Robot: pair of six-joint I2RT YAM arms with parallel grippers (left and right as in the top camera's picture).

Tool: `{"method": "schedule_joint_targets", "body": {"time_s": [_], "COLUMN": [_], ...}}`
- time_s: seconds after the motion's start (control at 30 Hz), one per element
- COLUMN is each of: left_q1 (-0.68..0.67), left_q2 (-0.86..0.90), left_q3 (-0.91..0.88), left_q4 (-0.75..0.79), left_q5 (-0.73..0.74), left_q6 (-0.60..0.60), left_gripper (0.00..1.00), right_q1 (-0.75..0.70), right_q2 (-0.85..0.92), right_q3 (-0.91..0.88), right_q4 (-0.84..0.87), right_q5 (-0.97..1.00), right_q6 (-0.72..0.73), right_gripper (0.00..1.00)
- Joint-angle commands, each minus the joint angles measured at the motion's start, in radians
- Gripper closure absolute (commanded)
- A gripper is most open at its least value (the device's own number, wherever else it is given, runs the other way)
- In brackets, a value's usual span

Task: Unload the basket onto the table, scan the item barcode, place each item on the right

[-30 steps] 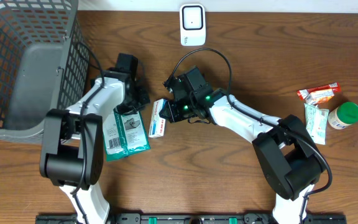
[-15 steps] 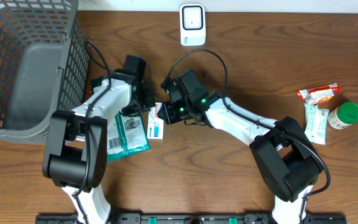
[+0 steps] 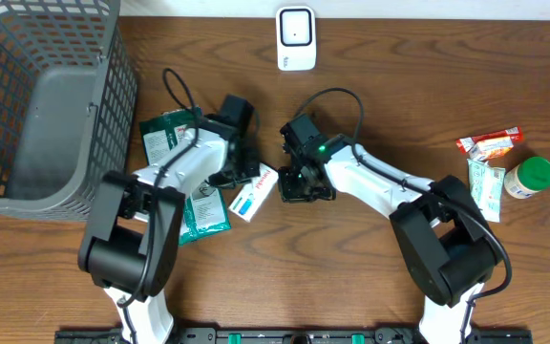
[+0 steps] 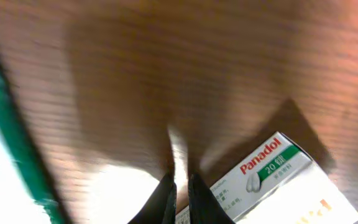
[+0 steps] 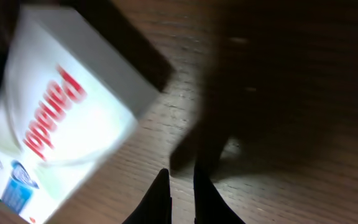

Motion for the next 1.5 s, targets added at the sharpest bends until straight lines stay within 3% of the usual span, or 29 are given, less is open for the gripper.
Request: {"method": "schedule_joint_targets", "body": {"time_s": [0.0,0.37,0.7,0.93,1.47], "left_q1": [-0.033,-0.066,-0.066,-0.066,-0.081], "left_q2": [-0.024,-0.024,-0.024,-0.024,-0.022], "left_q3": [-0.01,-0.01,-0.01,-0.01,-0.087], "left_q4": [-0.002,0.005,-0.04,-0.037,0.021], "left_q5": [-0.004,0.0,-0.004,-0.004,-0.002], "left_q6": [-0.062,-0.082,-0.082,-0.082,-0.105], "left_gripper": [0.89,0.89,0.89,0.89,0.89], "right_q1": [-0.008,-0.038,-0.101,-0.029,-0.024], "right_q2": [-0.01,-0.01,-0.01,-0.01,-0.018], "right_q3": [0.001,0.001,-0.002,-0.021,0.003], "right_q4": [0.0,0.191,-0.034,0.009,0.12], "right_q5": [0.021,0.028,-0.06,-0.111,-0.269], "right_q6": [0.039,0.076,0.003,0.003,-0.032], "right_gripper": [0.9,0.9,0.89,0.89,0.91]}}
